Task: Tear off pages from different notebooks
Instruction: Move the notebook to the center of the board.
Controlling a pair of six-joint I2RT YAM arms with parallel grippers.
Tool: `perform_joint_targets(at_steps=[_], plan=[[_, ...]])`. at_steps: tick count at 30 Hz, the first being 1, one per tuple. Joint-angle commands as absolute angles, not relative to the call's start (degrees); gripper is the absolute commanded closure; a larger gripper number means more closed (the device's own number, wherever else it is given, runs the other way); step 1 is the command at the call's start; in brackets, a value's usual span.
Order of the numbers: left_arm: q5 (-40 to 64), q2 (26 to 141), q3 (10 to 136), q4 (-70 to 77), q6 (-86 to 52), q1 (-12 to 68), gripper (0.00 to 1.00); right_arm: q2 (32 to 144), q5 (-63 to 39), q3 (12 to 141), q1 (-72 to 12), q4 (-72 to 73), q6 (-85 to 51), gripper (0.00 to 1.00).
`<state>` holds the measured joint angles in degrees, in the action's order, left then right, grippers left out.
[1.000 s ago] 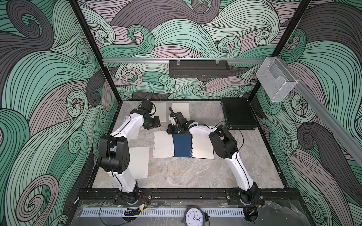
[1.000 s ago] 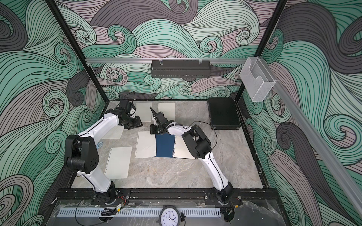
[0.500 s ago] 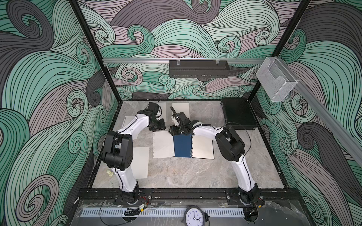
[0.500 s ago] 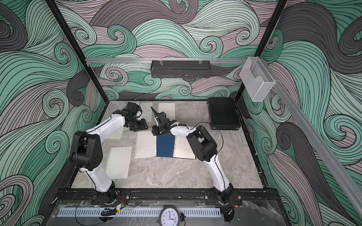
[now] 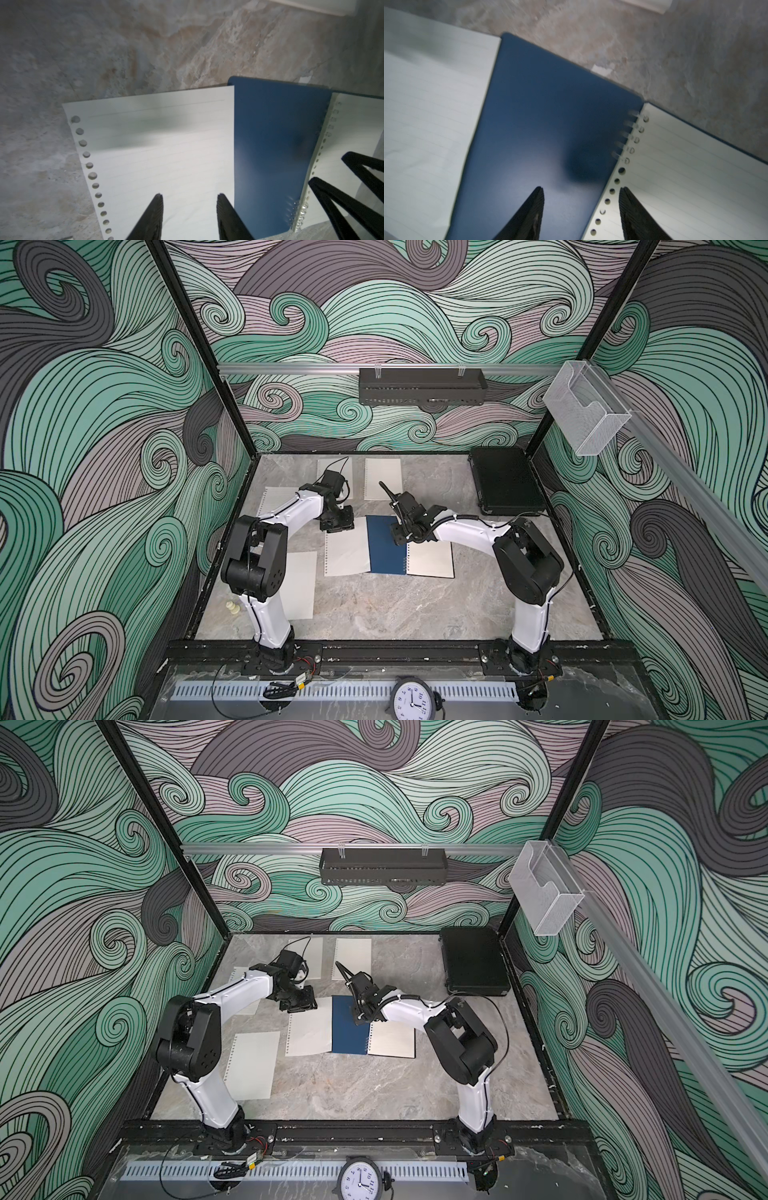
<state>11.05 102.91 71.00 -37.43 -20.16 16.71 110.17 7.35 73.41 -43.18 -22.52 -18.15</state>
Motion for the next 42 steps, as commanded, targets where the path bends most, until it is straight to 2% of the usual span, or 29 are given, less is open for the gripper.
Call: perform_joint_targets(at_steps=[1, 21, 36, 42], plan=[[10.2, 103.0, 69.9, -36.9, -21.4, 17.5, 0.58, 110.3, 11.3, 73.4, -44.0, -27.7, -17.9, 0.4], [8.8, 103.8, 65.7, -36.9, -21.3, 17.8, 0.58, 112.8, 17.7, 72.9, -43.5, -35.0, -14.4, 0.41], [7.0, 104.7, 66.5, -38.3, -19.8, 17.7, 0.58, 111.6, 18.0, 70.8, -38.2, -34.1, -7.5, 0.42], [7.1, 104.6, 69.3, -39.3, -18.9, 17.8, 0.58, 109.4, 15.0, 69.9, -37.7, -32.4, -6.1, 0.41]])
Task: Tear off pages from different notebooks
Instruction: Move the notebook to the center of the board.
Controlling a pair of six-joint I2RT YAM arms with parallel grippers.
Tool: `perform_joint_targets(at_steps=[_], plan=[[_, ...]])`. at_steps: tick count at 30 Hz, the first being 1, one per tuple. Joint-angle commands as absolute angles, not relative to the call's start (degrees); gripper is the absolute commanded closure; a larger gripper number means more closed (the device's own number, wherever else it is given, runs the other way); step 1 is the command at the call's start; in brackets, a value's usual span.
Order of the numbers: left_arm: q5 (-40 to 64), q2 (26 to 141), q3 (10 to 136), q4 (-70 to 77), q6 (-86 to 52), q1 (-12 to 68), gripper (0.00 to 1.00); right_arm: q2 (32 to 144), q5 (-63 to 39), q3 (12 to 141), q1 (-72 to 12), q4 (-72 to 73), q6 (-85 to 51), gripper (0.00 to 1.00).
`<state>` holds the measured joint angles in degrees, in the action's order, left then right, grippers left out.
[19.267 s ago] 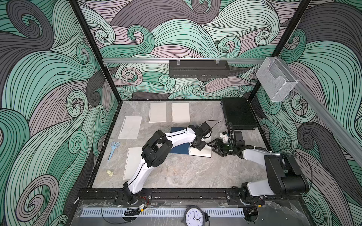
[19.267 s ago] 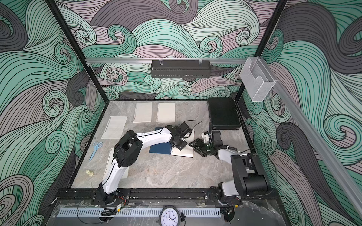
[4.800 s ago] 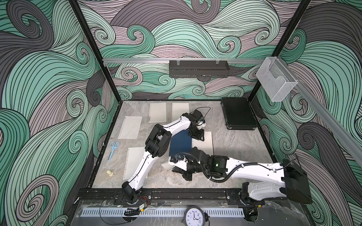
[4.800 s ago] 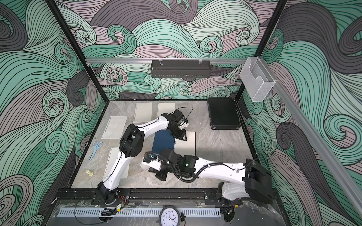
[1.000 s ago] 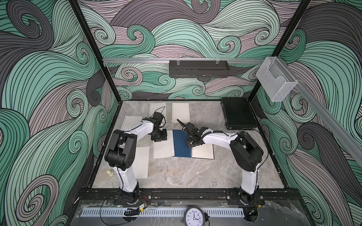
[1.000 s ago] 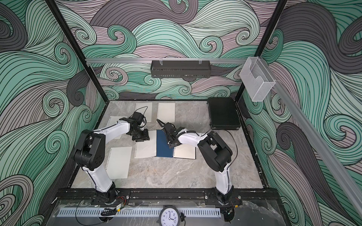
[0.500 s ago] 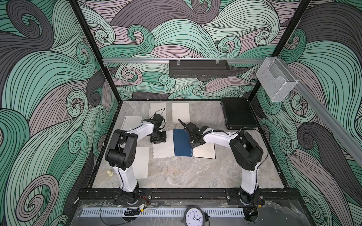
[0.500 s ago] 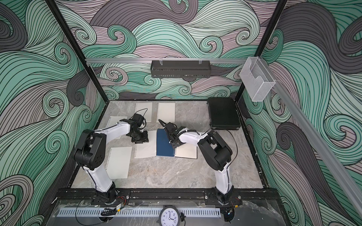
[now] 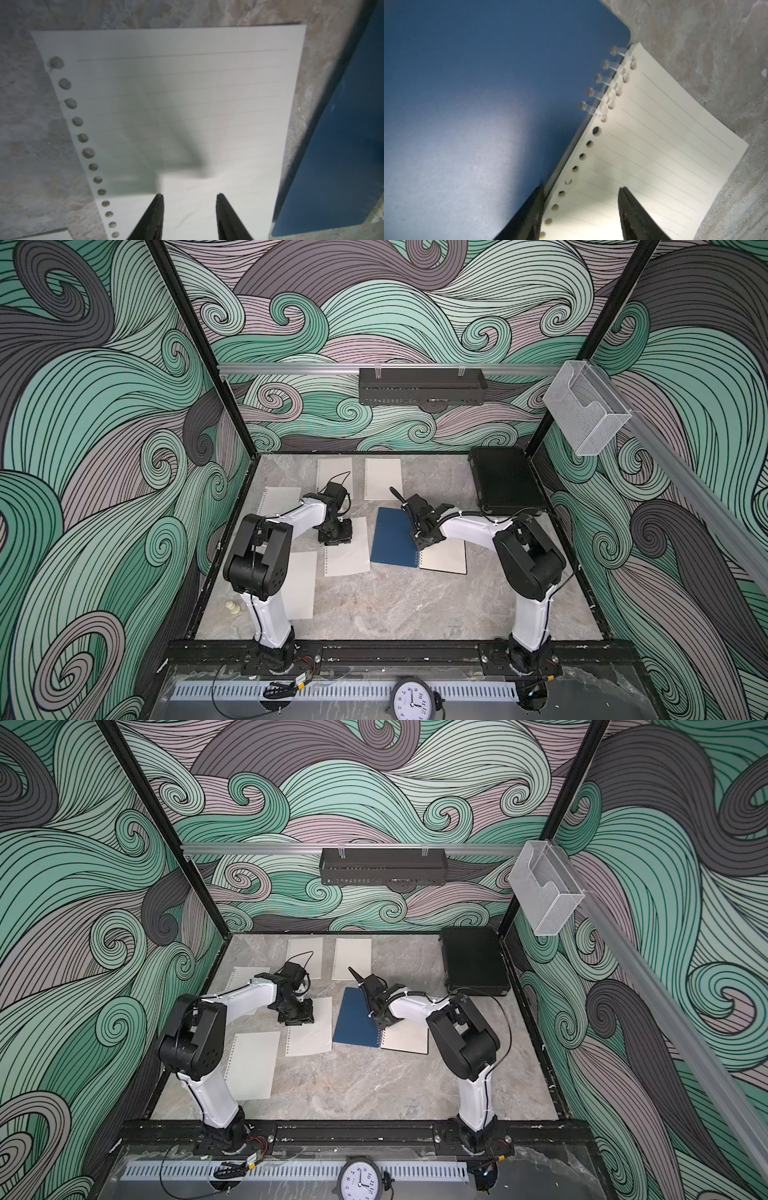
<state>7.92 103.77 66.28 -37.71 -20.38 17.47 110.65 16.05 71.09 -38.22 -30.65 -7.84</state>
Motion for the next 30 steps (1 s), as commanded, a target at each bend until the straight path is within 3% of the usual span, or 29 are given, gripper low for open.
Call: perform_joint_targets(at_steps=[1, 17, 30], plan=[[7.0, 104.7, 70.0, -39.7, -18.9, 17.8, 0.58, 109.1, 14.7, 70.0, -37.5, -32.2, -6.2, 0.41], [11.3, 103.2, 77.9, -39.8, -18.6, 20.7, 0.51, 110.5, 10.9, 69.6, -34.9, -31.0, -5.4, 0.44], [19.1, 113.3, 83.4, -36.0, -21.6, 25.0, 0.51, 111.4, 11.2, 66.6, -35.0, -30.0, -7.4, 0.45]])
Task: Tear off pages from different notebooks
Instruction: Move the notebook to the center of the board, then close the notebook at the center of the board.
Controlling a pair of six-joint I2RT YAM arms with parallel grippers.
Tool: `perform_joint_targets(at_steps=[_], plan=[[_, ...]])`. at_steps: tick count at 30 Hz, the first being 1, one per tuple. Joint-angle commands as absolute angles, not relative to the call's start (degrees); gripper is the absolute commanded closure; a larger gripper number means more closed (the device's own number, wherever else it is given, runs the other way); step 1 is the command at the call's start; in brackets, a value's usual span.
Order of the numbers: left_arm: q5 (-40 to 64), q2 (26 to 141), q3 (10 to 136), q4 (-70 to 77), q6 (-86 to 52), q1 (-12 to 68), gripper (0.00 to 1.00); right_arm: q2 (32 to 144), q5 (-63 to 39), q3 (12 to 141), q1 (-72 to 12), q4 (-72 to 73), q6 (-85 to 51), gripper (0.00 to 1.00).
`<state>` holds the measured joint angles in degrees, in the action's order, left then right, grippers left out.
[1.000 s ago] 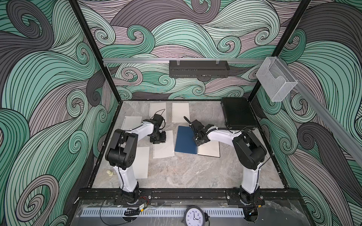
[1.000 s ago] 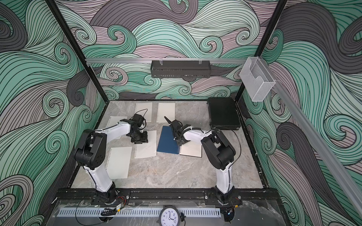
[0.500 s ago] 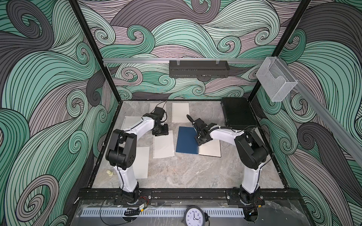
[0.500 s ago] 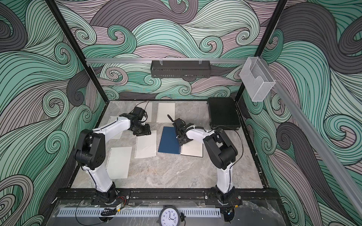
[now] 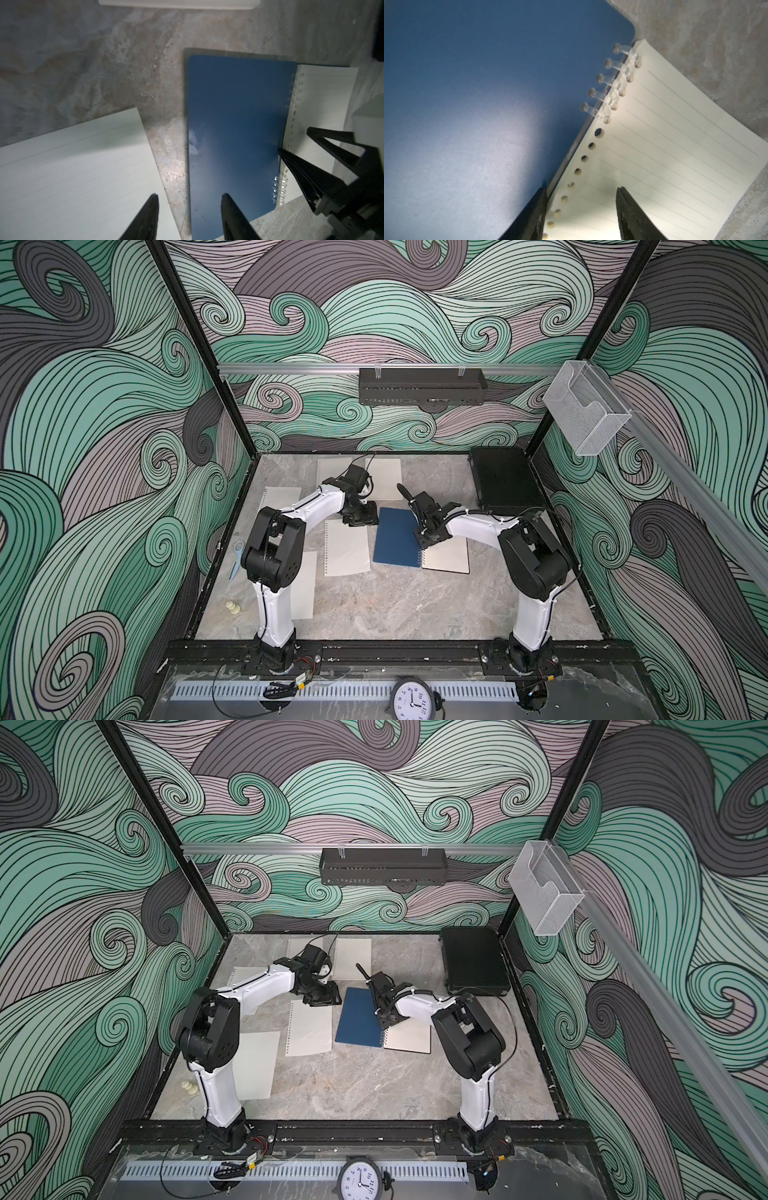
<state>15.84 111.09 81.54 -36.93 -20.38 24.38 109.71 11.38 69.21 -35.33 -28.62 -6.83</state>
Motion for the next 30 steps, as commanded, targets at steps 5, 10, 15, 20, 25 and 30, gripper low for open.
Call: perform_joint_targets(at_steps=[5, 10, 15, 20, 25, 30], plan=[[20.4, 116.7, 85.7, -34.9, -22.3, 25.1, 0.51, 111.2, 10.6, 65.9, -35.0, -29.4, -7.4, 0.45], [21.8, 119.4, 87.8, -34.9, -22.5, 25.1, 0.51, 111.2, 10.6, 65.6, -35.0, -29.3, -7.3, 0.45], [23.2, 120.9, 88.5, -34.5, -22.5, 25.2, 0.51, 111.3, 10.6, 65.7, -35.0, -29.2, -7.2, 0.45], [22.7, 122.1, 88.5, -34.5, -23.2, 25.3, 0.51, 111.3, 10.4, 65.9, -35.0, -29.2, -7.2, 0.45], [24.4, 123.3, 88.4, -33.7, -23.4, 25.3, 0.51, 111.3, 10.0, 66.0, -35.0, -29.2, -7.2, 0.45], [30.0, 123.3, 87.0, -30.3, -23.5, 25.3, 0.52, 111.3, 9.3, 65.9, -35.0, -28.9, -7.4, 0.45]])
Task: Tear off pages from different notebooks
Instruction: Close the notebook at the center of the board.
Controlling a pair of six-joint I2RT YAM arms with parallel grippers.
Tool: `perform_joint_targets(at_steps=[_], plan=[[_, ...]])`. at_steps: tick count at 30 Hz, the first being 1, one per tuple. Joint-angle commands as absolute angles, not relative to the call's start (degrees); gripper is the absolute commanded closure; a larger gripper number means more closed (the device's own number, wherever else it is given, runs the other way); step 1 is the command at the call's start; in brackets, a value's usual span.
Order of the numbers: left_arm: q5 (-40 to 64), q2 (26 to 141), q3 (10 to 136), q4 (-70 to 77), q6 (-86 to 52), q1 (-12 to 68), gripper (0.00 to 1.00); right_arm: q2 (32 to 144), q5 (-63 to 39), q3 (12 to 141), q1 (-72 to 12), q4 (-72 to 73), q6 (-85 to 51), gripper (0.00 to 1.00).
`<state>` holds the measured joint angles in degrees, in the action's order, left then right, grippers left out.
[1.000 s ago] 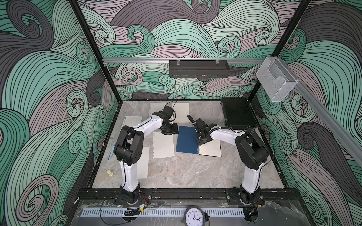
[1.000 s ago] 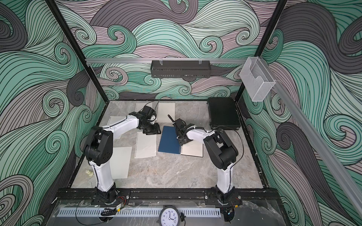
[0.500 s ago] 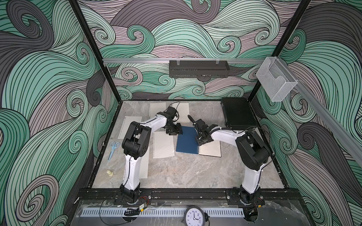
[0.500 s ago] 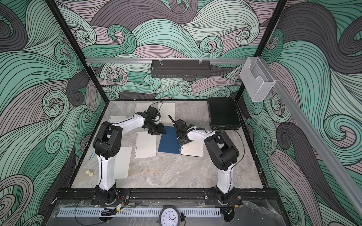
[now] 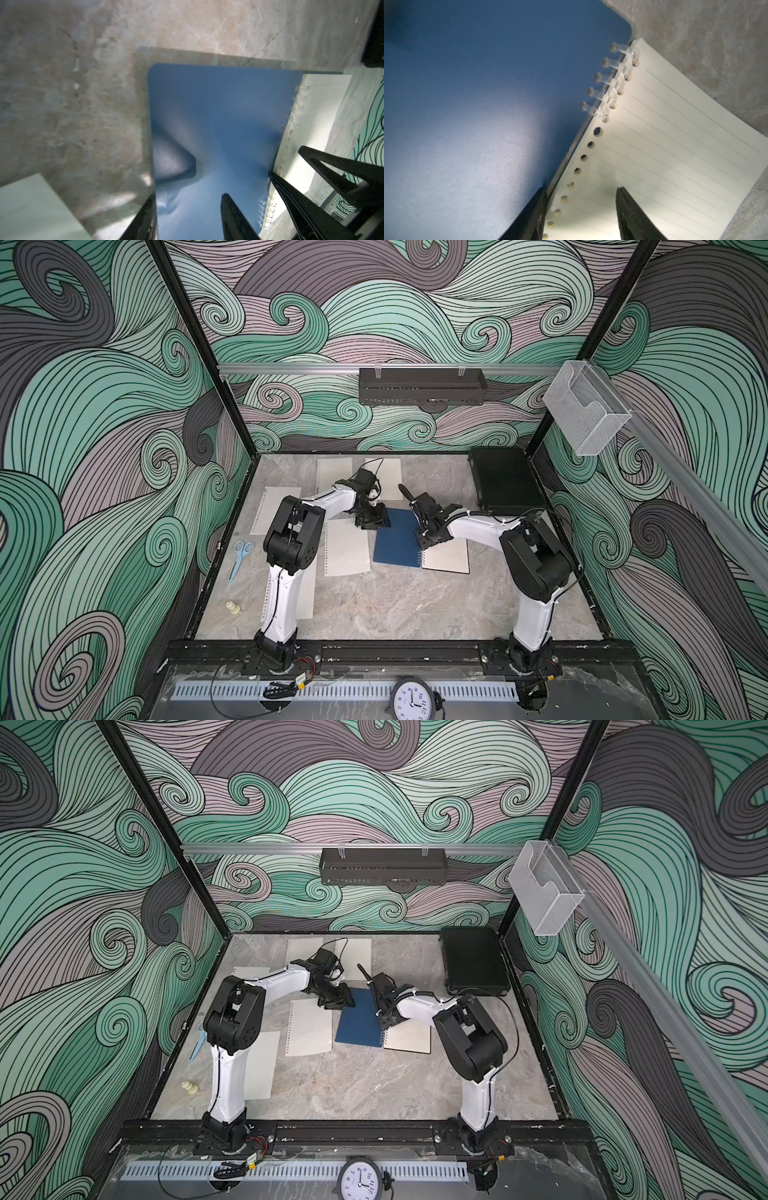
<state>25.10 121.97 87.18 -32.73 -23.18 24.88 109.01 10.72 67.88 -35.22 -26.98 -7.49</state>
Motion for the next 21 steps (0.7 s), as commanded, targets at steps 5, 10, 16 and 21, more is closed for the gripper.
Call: perform_joint_targets(at_steps=[5, 10, 16, 21], plan=[[33.1, 121.6, 85.7, -28.0, -24.0, 25.2, 0.52, 111.5, 8.6, 65.7, -35.0, -28.3, -7.9, 0.45], [34.8, 118.7, 84.2, -26.0, -24.7, 25.2, 0.53, 111.3, 8.0, 65.2, -35.0, -27.7, -8.4, 0.45], [35.0, 115.6, 82.3, -25.4, -25.1, 25.2, 0.54, 111.4, 7.9, 65.3, -35.0, -27.3, -8.6, 0.45], [35.5, 113.9, 81.5, -25.2, -25.3, 25.2, 0.54, 111.3, 8.1, 65.2, -35.0, -27.3, -8.7, 0.44]])
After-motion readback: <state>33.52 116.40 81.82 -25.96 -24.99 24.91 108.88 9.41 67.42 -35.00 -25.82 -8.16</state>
